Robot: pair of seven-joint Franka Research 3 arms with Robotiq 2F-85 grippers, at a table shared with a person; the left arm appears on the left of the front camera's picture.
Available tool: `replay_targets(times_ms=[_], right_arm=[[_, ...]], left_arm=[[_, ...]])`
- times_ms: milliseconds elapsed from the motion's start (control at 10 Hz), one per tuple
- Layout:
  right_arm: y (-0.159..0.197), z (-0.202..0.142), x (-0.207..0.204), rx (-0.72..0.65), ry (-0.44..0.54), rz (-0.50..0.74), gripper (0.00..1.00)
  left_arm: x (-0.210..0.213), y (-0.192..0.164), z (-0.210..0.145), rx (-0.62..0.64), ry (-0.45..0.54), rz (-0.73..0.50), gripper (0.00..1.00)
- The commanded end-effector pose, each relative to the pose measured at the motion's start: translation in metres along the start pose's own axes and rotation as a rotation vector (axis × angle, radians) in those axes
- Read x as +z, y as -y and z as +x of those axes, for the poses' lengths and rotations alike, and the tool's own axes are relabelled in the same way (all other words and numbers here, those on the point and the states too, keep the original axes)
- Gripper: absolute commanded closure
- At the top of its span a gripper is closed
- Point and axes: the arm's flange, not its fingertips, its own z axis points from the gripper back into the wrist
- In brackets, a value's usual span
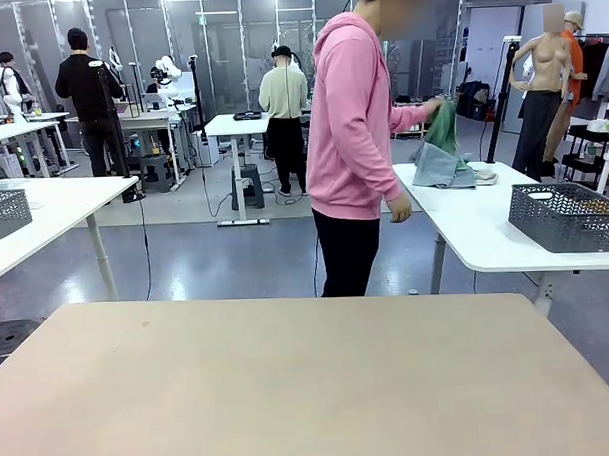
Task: Fold the towels and place them in the basket.
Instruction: When a person lays out a Towel with hook on the table, fold it in half twice.
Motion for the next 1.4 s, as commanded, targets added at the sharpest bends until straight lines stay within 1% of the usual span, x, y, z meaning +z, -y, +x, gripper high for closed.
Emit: replay_targets(times_ms=[0,1300], right_arm=[[-0.0007,0.0012,-0.0001,-0.011,0.001,0.001,0.0],[-0.0007,0.0012,-0.0001,-0.011,0.001,0.001,0.0]], left_arm=[[0.0014,0.001,0.0023,-0.004,0.008,0.002,0.0],[0.0014,0.001,0.0023,-0.004,0.008,0.002,0.0]])
